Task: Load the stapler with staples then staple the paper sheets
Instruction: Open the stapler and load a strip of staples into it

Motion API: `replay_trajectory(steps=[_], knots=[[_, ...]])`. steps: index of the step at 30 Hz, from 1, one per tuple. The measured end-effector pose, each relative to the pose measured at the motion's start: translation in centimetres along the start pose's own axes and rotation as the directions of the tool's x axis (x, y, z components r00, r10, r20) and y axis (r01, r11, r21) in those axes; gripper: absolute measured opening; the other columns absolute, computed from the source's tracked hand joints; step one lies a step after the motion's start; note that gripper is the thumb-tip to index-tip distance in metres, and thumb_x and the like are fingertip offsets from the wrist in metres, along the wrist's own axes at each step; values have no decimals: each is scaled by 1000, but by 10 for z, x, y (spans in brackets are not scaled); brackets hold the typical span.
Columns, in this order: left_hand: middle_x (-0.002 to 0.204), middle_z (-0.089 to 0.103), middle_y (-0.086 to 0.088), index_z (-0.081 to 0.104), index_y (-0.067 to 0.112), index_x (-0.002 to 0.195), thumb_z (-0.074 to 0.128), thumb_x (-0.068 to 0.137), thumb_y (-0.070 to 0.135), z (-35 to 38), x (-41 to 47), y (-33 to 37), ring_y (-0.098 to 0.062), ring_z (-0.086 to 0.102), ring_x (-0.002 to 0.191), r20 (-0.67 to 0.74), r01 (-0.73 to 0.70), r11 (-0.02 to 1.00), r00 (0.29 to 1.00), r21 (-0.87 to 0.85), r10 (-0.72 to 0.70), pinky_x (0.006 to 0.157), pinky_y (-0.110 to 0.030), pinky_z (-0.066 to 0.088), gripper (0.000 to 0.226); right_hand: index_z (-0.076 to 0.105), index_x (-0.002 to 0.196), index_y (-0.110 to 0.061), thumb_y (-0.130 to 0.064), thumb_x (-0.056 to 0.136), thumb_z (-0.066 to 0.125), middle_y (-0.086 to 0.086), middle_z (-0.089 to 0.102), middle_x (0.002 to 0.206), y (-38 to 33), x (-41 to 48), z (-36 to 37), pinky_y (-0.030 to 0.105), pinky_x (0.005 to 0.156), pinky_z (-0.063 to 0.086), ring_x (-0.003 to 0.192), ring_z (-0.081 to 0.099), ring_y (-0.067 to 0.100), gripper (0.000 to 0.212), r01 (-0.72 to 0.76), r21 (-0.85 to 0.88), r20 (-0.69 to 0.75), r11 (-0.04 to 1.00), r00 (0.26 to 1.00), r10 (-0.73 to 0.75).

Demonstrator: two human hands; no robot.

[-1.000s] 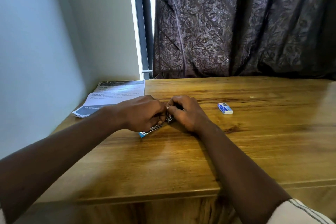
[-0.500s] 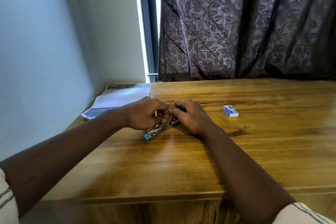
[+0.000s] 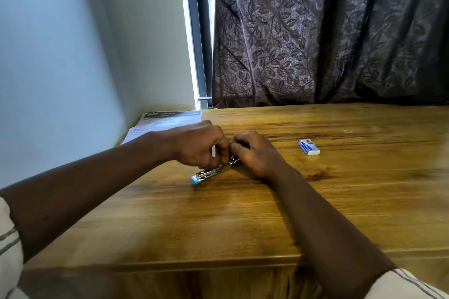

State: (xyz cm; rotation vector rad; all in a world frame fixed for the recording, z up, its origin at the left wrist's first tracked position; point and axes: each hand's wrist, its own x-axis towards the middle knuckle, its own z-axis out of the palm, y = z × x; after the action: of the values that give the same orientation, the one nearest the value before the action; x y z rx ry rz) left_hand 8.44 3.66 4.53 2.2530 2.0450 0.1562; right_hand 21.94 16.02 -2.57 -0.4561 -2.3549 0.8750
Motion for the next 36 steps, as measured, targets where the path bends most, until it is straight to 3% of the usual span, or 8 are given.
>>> replay_trajectory(steps=[5,14,21,23,26,30,32,36], knots=[[86,74,16,77,23,101,74,82,12,11,-5,-9,15,62,70,-78,13,1000,997,-15,-15,67,-3,43,23,70,79,-17,-49,81,49,0,70,77,0,2,1,45,72,53,79,65,19,38,-18,4,-11,1000,1000,18],[68,65,21,77,14,96,69,88,10,14,-5,-6,16,59,58,-87,85,991,992,-98,-94,69,-15,50,12,70,78,-20,-34,90,59,-3,69,78,3,4,1,42,74,52,79,64,15,21,-29,-6,-14,1000,999,29],[81,73,-6,75,13,88,65,93,3,21,-10,-23,-11,67,64,-96,164,819,962,-550,-257,60,-23,56,14,71,81,-18,-35,91,59,-2,70,79,-1,2,1,43,75,53,80,65,17,23,-51,4,-14,999,999,51],[81,72,-8,74,9,90,65,94,3,24,-9,-26,-13,67,62,-111,175,788,949,-590,-294,58,-23,55,12,71,82,-18,-33,93,60,-3,70,79,-2,1,0,41,75,52,80,64,15,22,-62,-2,-21,998,998,62],[80,73,-1,75,10,91,67,93,6,27,-4,-33,-10,67,59,-172,184,822,932,-539,-320,58,-22,55,9,71,81,-18,-35,92,61,-4,69,78,-1,0,-1,41,76,53,79,64,15,23,-98,-15,-59,995,994,97],[82,73,14,74,21,88,70,90,16,26,8,-35,5,63,62,-259,151,977,948,-153,-187,64,-8,44,7,70,78,-19,-41,89,60,-5,69,75,-1,-1,-3,44,76,55,77,65,14,26,-165,-13,-133,986,978,162],[84,74,12,74,21,88,68,89,17,28,13,-36,5,60,66,-247,139,989,958,-57,-149,69,-16,47,7,69,76,-19,-36,91,62,-5,69,74,-2,-1,-4,43,76,54,77,64,13,23,-176,-25,-159,984,973,170],[81,72,17,75,25,88,69,90,13,31,12,-44,13,61,66,-246,117,981,957,-155,-154,64,-8,41,13,69,75,-20,-33,90,64,-5,68,72,-2,0,-5,43,73,54,75,64,13,21,-179,-54,-194,982,967,165]])
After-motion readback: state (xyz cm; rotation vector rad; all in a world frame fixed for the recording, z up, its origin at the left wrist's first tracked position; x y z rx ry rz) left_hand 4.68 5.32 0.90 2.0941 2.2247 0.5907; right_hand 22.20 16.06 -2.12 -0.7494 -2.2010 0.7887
